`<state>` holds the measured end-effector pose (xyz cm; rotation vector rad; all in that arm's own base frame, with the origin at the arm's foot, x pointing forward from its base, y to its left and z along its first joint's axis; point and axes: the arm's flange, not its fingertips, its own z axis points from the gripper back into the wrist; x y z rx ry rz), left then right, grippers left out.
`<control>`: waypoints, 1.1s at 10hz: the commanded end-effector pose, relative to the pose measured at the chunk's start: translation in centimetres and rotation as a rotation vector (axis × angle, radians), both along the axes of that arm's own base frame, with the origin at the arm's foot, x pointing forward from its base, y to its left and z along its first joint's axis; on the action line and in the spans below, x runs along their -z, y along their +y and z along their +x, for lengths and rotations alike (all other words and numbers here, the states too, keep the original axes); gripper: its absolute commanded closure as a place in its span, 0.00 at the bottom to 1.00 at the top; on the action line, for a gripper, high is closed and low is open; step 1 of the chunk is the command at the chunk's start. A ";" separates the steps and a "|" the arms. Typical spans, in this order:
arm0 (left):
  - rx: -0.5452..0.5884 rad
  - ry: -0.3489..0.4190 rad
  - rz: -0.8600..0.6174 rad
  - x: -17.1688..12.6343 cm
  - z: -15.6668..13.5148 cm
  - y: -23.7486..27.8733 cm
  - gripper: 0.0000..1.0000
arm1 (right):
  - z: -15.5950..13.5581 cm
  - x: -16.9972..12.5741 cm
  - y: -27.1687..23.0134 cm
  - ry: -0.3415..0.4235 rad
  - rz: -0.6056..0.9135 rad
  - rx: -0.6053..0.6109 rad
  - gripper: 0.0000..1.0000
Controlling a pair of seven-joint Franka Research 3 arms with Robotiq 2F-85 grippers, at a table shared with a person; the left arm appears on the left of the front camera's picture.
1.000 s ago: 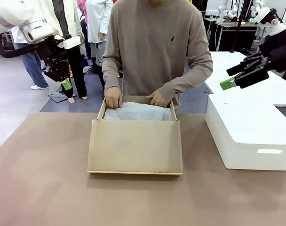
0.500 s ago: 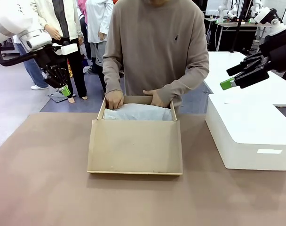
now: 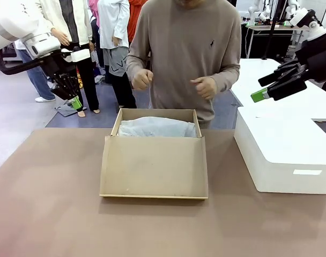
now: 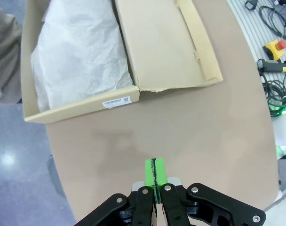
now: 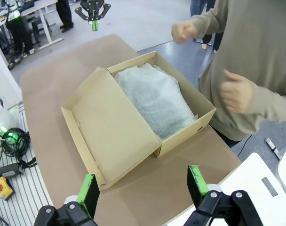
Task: Pack the shoes into the box.
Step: Close the Shoes Box.
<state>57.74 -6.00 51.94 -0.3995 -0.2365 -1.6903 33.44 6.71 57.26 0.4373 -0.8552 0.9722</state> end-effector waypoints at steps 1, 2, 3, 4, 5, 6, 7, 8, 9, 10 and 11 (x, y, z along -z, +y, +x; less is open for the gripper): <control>0.016 -0.009 -0.004 -0.1 -0.1 0.3 1.00 | 0.3 0.0 -0.1 -0.012 0.018 -0.022 0.00; 0.000 0.000 0.000 0.0 0.0 0.0 1.00 | 0.3 0.0 -0.1 -0.012 0.018 -0.022 0.00; -0.009 0.028 0.003 1.0 0.3 0.0 1.00 | 0.3 0.0 -0.1 -0.012 0.018 -0.022 0.00; -0.011 0.039 -0.011 2.3 0.3 0.1 1.00 | 0.3 0.0 -0.1 -0.012 0.018 -0.022 0.00; -0.036 0.054 -0.049 3.9 0.0 0.3 1.00 | 0.3 0.0 -0.1 -0.012 0.018 -0.022 0.00; -0.057 0.067 -0.072 5.4 -0.3 0.5 1.00 | 0.3 0.0 -0.1 -0.012 0.018 -0.022 0.00; -0.064 0.099 -0.108 6.8 -0.8 0.4 1.00 | 0.3 0.0 -0.1 -0.012 0.018 -0.022 0.00; -0.078 0.123 -0.128 8.3 -1.3 0.2 1.00 | 0.3 0.0 -0.1 -0.012 0.018 -0.022 0.00; -0.093 0.141 -0.163 9.9 -1.8 0.1 1.00 | 0.3 0.0 -0.1 -0.012 0.018 -0.022 0.00; -0.098 0.151 -0.177 11.2 -2.2 -0.1 1.00 | 0.3 0.0 -0.1 -0.012 0.018 -0.022 0.00; -0.101 0.159 -0.185 12.3 -2.5 -0.2 1.00 | 0.3 0.0 -0.1 -0.012 0.018 -0.022 0.00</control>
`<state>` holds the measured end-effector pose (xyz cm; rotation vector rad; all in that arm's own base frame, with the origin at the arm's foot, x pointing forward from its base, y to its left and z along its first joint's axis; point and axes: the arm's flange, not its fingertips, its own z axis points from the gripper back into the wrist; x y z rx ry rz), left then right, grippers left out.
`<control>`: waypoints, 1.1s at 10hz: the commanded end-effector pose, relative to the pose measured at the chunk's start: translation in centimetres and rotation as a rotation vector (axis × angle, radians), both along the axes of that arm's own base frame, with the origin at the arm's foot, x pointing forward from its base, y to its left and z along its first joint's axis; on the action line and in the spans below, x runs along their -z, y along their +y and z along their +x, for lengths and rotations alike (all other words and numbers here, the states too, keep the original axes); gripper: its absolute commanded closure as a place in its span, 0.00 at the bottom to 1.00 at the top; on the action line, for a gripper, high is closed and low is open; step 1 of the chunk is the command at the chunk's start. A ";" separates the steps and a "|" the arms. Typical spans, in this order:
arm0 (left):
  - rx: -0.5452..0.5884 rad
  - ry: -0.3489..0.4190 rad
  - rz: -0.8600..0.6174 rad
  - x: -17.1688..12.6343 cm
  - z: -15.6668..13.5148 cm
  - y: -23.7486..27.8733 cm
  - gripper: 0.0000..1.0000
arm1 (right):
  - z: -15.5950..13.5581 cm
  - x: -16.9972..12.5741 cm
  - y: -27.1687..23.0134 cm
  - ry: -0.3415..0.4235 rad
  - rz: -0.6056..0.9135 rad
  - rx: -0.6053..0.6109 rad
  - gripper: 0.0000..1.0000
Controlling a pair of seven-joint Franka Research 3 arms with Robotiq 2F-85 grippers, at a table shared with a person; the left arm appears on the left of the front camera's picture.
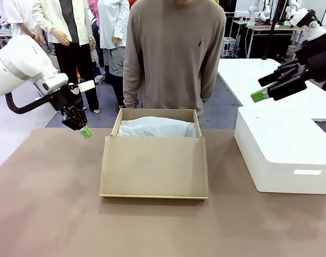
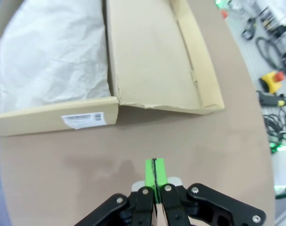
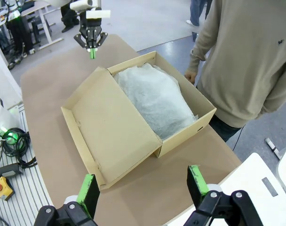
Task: Pack the shoes into the box.
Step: Close the Shoes Box.
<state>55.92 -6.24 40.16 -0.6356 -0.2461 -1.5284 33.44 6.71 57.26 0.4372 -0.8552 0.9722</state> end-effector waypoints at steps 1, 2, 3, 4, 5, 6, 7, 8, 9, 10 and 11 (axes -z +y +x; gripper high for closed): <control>0.004 -0.015 -0.054 1.4 -0.8 0.1 1.00 | 0.3 0.0 -0.1 -0.012 0.018 -0.022 0.00; 0.011 -0.011 -0.053 2.1 -0.9 0.3 1.00 | 0.3 0.0 -0.1 -0.012 0.018 -0.022 0.00; 0.023 -0.008 -0.035 2.3 -0.9 0.5 1.00 | 0.3 0.0 -0.1 -0.012 0.018 -0.022 0.00; -0.002 0.013 -0.019 1.7 -0.6 0.0 1.00 | 0.3 0.0 -0.1 -0.012 0.018 -0.022 0.00; -0.002 0.013 -0.019 1.7 -0.6 0.0 1.00 | 0.3 0.0 -0.1 -0.012 0.018 -0.022 0.00; -0.002 0.013 -0.019 1.7 -0.6 0.0 1.00 | 0.3 0.0 -0.1 -0.012 0.018 -0.022 0.00; -0.002 0.013 -0.019 1.7 -0.6 0.0 1.00 | 0.3 0.0 -0.1 -0.012 0.018 -0.022 0.00; -0.002 0.013 -0.019 1.7 -0.6 0.0 1.00 | 0.3 0.0 -0.1 -0.012 0.018 -0.022 0.00; 0.004 0.013 -0.019 1.9 -0.6 0.0 1.00 | 0.3 0.0 -0.1 -0.012 0.018 -0.022 0.00; 0.011 0.029 -0.035 2.6 -0.1 0.2 1.00 | 0.3 0.0 -0.1 -0.012 0.018 -0.022 0.00; 0.011 0.062 -0.051 3.4 0.3 0.1 1.00 | 0.3 0.0 -0.1 -0.012 0.018 -0.022 0.00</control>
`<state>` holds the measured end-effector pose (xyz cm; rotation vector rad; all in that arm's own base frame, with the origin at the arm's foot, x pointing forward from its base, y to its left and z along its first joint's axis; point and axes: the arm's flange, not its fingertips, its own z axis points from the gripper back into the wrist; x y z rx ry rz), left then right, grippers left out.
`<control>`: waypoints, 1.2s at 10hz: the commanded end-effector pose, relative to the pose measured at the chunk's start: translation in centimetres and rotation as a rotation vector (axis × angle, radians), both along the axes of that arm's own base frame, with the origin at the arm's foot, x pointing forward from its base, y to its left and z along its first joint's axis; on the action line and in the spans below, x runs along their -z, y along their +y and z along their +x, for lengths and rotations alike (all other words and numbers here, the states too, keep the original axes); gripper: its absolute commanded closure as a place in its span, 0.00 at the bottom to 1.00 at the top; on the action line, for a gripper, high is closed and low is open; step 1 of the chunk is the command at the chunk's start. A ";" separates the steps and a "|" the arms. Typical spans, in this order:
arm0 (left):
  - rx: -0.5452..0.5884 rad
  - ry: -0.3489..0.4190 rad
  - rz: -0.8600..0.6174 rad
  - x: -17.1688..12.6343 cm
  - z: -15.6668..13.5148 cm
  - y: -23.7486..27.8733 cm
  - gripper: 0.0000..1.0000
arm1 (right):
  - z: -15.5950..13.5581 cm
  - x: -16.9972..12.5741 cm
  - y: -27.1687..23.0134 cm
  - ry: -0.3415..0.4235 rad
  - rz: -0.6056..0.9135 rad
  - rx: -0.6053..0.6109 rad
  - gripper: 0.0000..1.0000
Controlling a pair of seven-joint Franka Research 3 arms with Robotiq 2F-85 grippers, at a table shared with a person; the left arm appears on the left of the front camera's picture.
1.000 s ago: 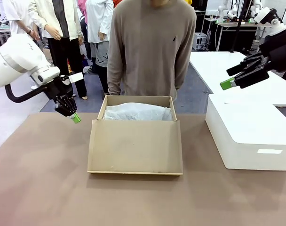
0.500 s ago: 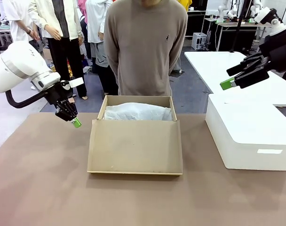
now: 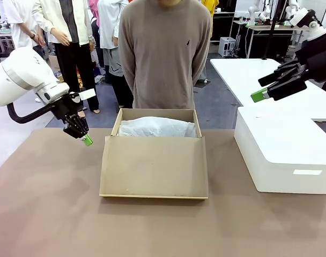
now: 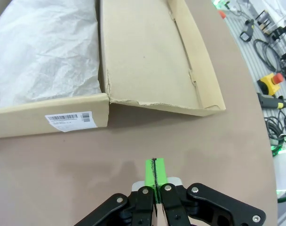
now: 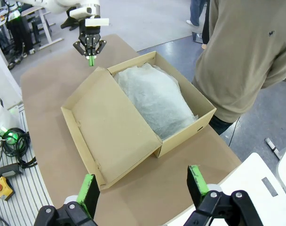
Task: Pack the shoes into the box.
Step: Close the Shoes Box.
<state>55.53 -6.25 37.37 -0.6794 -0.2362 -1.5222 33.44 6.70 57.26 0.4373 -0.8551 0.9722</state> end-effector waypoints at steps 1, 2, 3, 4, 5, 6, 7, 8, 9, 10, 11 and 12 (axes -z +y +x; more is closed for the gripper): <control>0.021 0.070 -0.062 1.1 1.3 0.0 1.00 | 0.3 0.0 -0.1 -0.012 0.018 -0.022 0.00; 0.036 0.111 -0.074 1.5 2.0 0.0 1.00 | 0.3 0.0 -0.1 -0.012 0.018 -0.022 0.00; 0.048 0.129 -0.092 2.0 2.5 0.0 1.00 | 0.3 0.0 -0.1 -0.012 0.018 -0.022 0.00; 0.049 0.139 -0.120 2.7 2.7 0.3 1.00 | 0.3 0.0 -0.1 -0.012 0.018 -0.022 0.00; 0.041 0.140 -0.141 3.3 2.8 0.4 1.00 | 0.3 0.0 -0.1 -0.012 0.018 -0.022 0.00; 0.035 0.138 -0.174 4.1 2.9 0.4 1.00 | 0.3 0.0 -0.1 -0.012 0.018 -0.022 0.00; 0.032 0.120 -0.190 4.7 2.7 0.3 1.00 | 0.3 0.0 -0.1 -0.012 0.018 -0.022 0.00; 0.036 0.107 -0.202 4.9 2.5 0.1 1.00 | 0.3 0.0 -0.1 -0.012 0.018 -0.022 0.00; 0.038 0.088 -0.201 5.2 2.2 -0.2 1.00 | 0.3 0.0 -0.1 -0.012 0.018 -0.022 0.00; 0.038 0.086 -0.209 5.6 2.1 -0.4 1.00 | 0.3 0.0 -0.1 -0.012 0.018 -0.022 0.00; 0.052 0.085 -0.220 5.9 1.8 -0.6 1.00 | 0.3 0.0 -0.1 -0.012 0.018 -0.022 0.00; 0.056 0.090 -0.228 6.3 1.6 -0.9 1.00 | 0.3 0.0 -0.1 -0.012 0.018 -0.022 0.00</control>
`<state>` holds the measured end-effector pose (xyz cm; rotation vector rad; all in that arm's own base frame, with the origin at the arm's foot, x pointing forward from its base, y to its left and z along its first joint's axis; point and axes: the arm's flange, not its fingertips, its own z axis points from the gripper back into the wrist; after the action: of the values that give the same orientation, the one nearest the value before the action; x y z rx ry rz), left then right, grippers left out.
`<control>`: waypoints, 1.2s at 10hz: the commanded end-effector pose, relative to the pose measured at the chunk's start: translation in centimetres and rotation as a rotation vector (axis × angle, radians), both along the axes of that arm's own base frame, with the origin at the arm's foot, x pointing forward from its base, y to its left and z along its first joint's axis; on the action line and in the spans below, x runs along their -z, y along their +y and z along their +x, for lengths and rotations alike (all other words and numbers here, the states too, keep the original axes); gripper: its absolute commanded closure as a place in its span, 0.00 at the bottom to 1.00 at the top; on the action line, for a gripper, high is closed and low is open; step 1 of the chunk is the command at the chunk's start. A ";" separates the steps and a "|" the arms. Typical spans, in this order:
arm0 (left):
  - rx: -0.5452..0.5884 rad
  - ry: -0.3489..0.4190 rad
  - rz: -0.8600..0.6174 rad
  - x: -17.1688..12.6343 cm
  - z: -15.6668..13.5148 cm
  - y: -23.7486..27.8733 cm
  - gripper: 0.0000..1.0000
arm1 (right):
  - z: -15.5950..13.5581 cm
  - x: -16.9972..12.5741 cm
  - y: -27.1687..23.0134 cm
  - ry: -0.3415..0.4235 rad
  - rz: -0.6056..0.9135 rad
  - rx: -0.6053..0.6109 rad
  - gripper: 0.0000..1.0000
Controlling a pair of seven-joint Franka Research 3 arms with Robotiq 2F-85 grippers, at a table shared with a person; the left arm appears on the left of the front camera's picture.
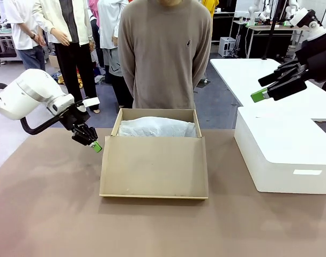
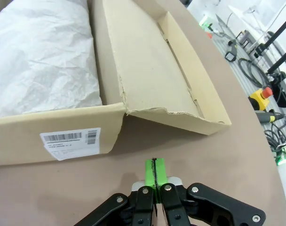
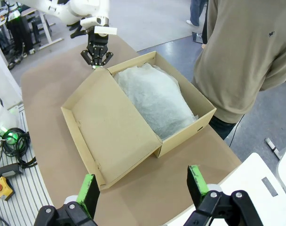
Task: Pack the shoes into the box.
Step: Close the Shoes Box.
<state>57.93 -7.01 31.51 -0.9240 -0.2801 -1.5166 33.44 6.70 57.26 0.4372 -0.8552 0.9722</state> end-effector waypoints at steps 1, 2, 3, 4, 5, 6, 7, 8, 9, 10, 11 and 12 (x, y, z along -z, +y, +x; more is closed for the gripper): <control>0.004 -0.018 -0.042 0.7 -1.0 -0.4 1.00 | 0.3 0.0 -0.1 -0.012 0.018 -0.022 0.00; 0.008 -0.010 -0.043 1.0 -1.1 -0.6 1.00 | 0.3 0.0 -0.1 -0.012 0.018 -0.022 0.00; 0.011 -0.006 -0.039 1.3 -1.4 -1.0 1.00 | 0.3 0.0 -0.1 -0.012 0.018 -0.022 0.00; 0.019 -0.001 -0.048 1.7 -1.6 -1.3 1.00 | 0.3 0.0 -0.1 -0.012 0.018 -0.022 0.00; 0.030 0.010 -0.054 1.9 -1.9 -1.6 1.00 | 0.3 0.0 -0.1 -0.012 0.018 -0.022 0.00; 0.038 0.018 -0.059 2.3 -2.3 -1.8 1.00 | 0.3 0.0 -0.1 -0.012 0.018 -0.022 0.00; 0.049 0.027 -0.060 2.6 -2.6 -2.2 1.00 | 0.3 0.0 -0.1 -0.012 0.018 -0.022 0.00; 0.051 0.031 -0.060 2.8 -2.7 -2.4 1.00 | 0.3 0.0 -0.1 -0.012 0.018 -0.022 0.00; 0.056 0.034 -0.062 3.1 -2.9 -2.6 1.00 | 0.3 0.0 -0.1 -0.012 0.018 -0.022 0.00; 0.062 0.038 -0.066 3.3 -3.0 -2.8 1.00 | 0.3 0.0 -0.1 -0.012 0.018 -0.022 0.00; 0.070 0.045 -0.072 3.5 -3.1 -3.1 1.00 | 0.3 0.0 -0.1 -0.012 0.018 -0.022 0.00; 0.069 0.048 -0.075 3.7 -3.2 -3.3 1.00 | 0.3 0.0 -0.1 -0.012 0.018 -0.022 0.00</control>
<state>55.16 -10.08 28.14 -1.0098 -0.2278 -1.5519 33.44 6.70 57.26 0.4372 -0.8551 0.9722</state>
